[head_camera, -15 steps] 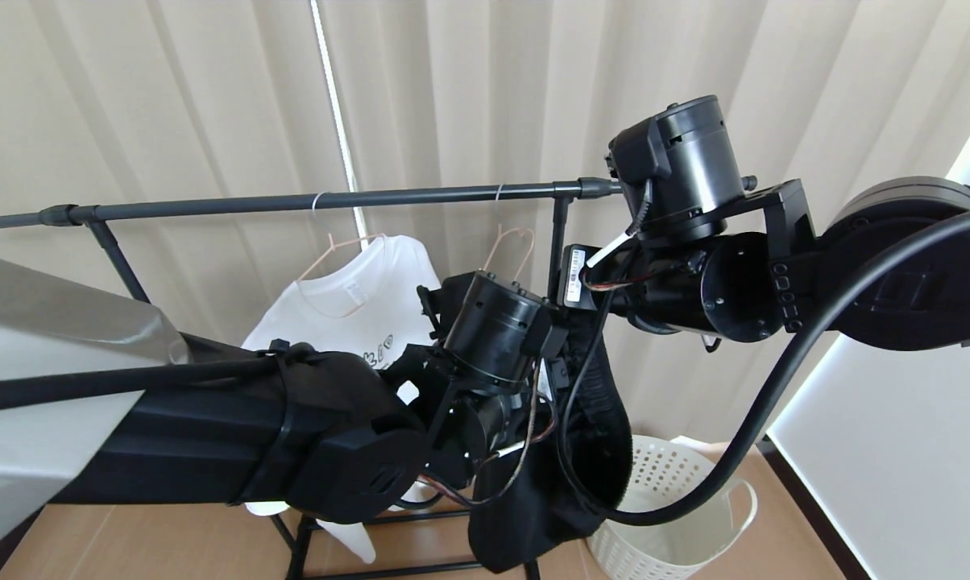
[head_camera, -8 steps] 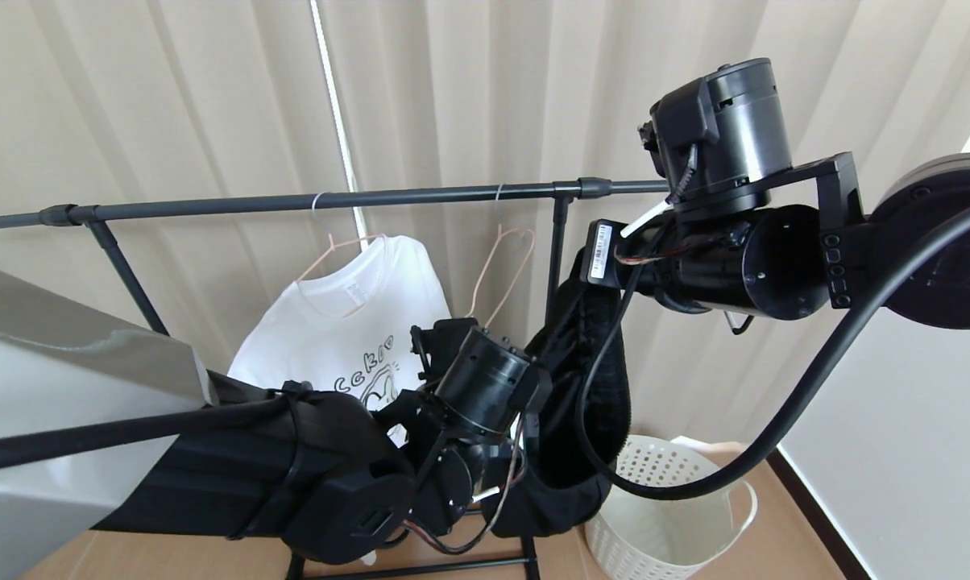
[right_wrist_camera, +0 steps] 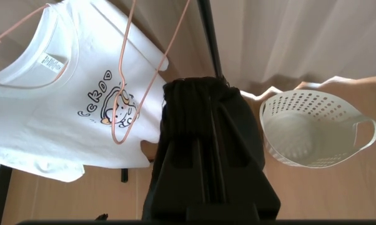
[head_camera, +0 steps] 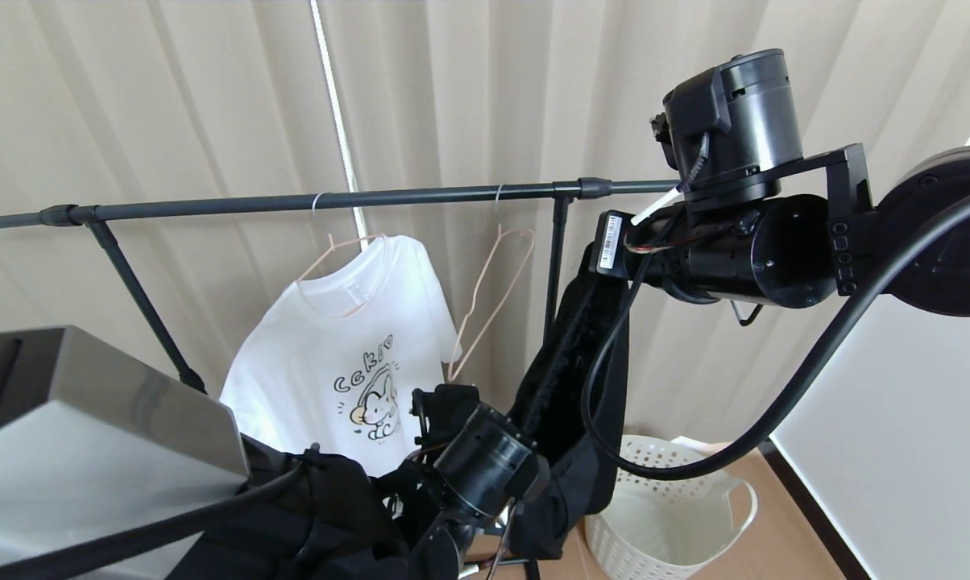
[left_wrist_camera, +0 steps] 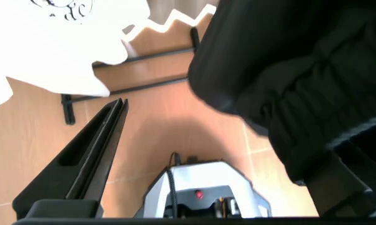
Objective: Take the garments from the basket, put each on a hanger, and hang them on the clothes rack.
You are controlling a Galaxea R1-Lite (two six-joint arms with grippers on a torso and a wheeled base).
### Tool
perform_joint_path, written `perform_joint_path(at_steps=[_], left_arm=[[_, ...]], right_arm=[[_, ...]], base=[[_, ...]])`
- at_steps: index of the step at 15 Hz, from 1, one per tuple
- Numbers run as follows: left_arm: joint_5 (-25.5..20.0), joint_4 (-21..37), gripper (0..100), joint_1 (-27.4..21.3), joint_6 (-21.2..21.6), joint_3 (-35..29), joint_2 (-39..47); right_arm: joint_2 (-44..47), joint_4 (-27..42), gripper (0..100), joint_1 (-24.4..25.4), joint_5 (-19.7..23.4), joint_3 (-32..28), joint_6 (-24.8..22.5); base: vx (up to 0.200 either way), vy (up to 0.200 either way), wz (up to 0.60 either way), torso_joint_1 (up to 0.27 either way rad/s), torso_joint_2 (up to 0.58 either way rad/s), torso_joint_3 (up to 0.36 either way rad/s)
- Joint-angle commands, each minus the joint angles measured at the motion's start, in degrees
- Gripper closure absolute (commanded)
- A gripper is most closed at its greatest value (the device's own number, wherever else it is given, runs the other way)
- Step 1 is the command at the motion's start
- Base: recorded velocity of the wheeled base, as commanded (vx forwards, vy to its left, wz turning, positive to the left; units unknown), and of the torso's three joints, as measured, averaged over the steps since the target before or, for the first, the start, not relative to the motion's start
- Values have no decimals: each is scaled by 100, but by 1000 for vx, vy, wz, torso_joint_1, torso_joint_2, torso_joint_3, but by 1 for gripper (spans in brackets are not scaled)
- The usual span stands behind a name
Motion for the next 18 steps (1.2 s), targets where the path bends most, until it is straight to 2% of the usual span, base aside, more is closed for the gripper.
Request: perform_joint_path(at_steps=[1,4,5,9,13,14,16,18], left_arm=[[0,-182,0,-72,-25,197,181],[0,-516,0,-80,-16,495,225],[9,-525,100,-80,-25,504,190],[53,-472,100,175,195,487,-671],[44,-270,100,930,669,337,-1779],[44,-235,100,974,705,267,-1849],[35,178,100,1062,713,-252,-2113],[27,873,100,1062,687,-805,-2201]], right_arm=[[-13,-8,100,-21,-3,-20,-4],[-39,1,100,-215,-3,-90,-13],[-48,1,100,-250,-3,-99,-21],[-101,71,100,-399,-3,-72,-74],[-356,106,100,-461,-3,411,-769],[-417,115,100,-452,6,543,-883],[-734,124,100,-268,32,1123,-1393],[-910,361,100,5,50,1308,-1480]], base=[[0,0,0,0,0,0],[0,0,0,0,0,0],[0,0,0,0,0,0],[0,0,0,0,0,0],[0,0,0,0,0,0],[0,0,0,0,0,0],[0,0,0,0,0,0],[0,0,0,0,0,0]])
